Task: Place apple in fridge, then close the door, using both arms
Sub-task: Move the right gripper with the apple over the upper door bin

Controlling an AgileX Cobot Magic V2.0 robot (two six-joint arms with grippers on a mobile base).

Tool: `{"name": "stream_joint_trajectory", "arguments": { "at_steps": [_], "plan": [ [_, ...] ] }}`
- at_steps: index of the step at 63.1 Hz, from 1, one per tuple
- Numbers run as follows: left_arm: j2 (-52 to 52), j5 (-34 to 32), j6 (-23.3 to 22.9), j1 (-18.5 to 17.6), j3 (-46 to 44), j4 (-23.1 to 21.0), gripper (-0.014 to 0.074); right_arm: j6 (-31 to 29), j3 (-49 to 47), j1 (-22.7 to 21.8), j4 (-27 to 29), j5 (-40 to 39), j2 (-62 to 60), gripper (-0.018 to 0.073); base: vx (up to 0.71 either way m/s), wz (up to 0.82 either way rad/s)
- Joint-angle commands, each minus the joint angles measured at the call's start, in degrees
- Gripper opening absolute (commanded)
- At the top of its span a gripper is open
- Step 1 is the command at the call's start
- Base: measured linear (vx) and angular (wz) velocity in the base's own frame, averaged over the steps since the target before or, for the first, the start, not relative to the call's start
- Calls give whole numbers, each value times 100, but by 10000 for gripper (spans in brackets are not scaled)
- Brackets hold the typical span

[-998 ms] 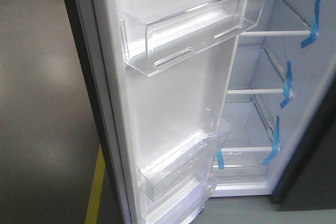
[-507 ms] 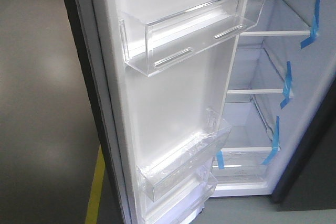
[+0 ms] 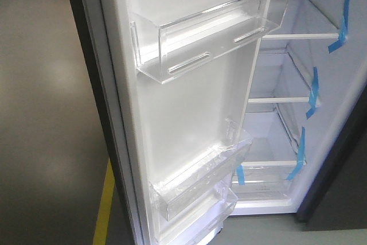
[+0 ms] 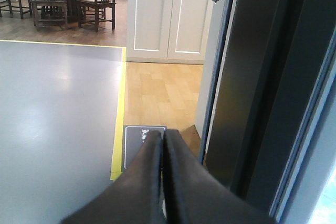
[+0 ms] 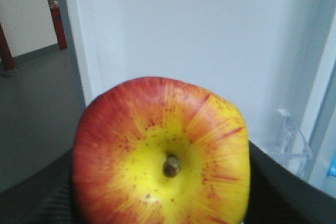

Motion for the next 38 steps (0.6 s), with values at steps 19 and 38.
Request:
{"name": "stream_joint_trajectory", "arguments": {
  "at_steps": [19,38],
  "plan": [
    [-88,-411,-46,-24,117,-55,-6,-1525,-1150,7,1896,-651,2520,-3,0,0],
    [-88,-411,-46,-24,117,-55,-6,-1775,-2171,7,1884,-146,3699,96,0,0]
  ]
}}
